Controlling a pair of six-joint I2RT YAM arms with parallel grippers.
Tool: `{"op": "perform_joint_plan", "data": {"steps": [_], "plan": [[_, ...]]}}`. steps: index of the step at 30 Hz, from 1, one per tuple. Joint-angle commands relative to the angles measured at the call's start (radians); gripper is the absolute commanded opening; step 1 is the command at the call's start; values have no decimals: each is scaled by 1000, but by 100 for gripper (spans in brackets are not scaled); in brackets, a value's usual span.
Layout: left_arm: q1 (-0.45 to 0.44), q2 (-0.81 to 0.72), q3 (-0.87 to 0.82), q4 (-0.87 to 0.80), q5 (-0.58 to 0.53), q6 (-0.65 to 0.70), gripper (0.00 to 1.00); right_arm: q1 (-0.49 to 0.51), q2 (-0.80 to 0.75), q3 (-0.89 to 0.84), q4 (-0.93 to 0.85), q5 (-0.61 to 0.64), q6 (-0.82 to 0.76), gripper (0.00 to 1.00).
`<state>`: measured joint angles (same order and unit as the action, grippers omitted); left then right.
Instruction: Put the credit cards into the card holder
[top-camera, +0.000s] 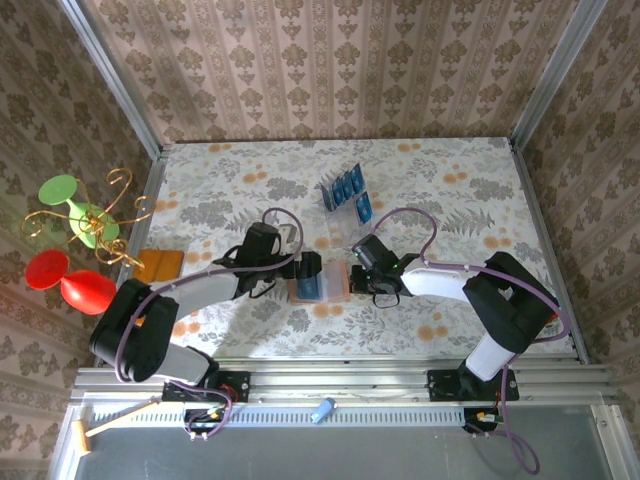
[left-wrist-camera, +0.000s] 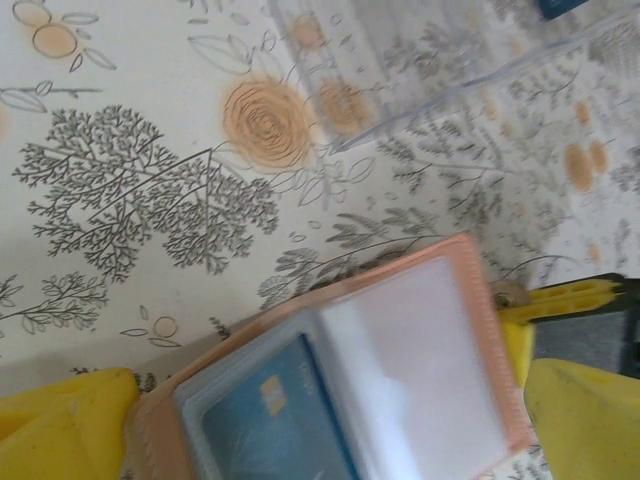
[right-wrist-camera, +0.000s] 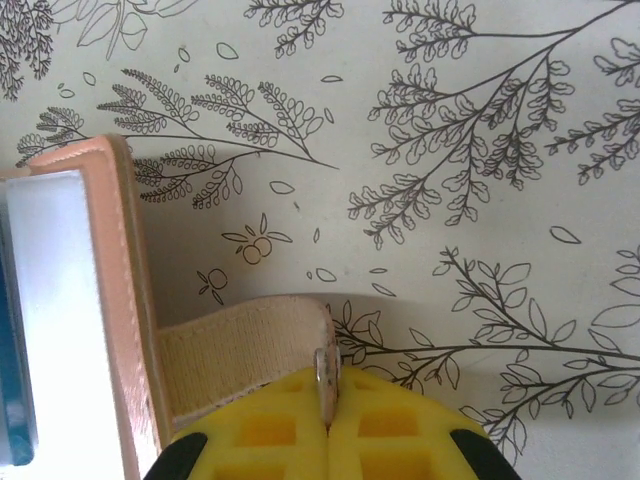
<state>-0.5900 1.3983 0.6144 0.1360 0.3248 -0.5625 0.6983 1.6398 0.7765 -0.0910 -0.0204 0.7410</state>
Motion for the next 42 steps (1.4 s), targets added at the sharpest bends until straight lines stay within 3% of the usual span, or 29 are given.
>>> {"op": "perform_joint_plan", "data": {"steps": [1, 9, 20, 26, 31, 35, 42], "plan": [[-18, -39, -11, 60, 38, -57, 100, 0, 24, -10, 30, -24, 23, 0], [-101, -13, 3, 151, 12, -125, 100, 0, 48, -12, 58, -36, 36, 0], [-183, 148, 28, 253, -46, -181, 100, 0, 35, -34, 77, -37, 56, 0], [-187, 214, 17, 290, -65, -203, 100, -4, -42, -55, 49, -27, 60, 26], [-184, 221, 10, 288, -75, -200, 100, -8, -162, -81, -2, -8, 59, 32], [-179, 198, 18, 266, -72, -192, 100, -8, -257, -116, -22, -6, 66, 31], [-167, 150, 47, 194, -70, -166, 100, 12, -344, -164, 100, -89, 100, 11]]}}
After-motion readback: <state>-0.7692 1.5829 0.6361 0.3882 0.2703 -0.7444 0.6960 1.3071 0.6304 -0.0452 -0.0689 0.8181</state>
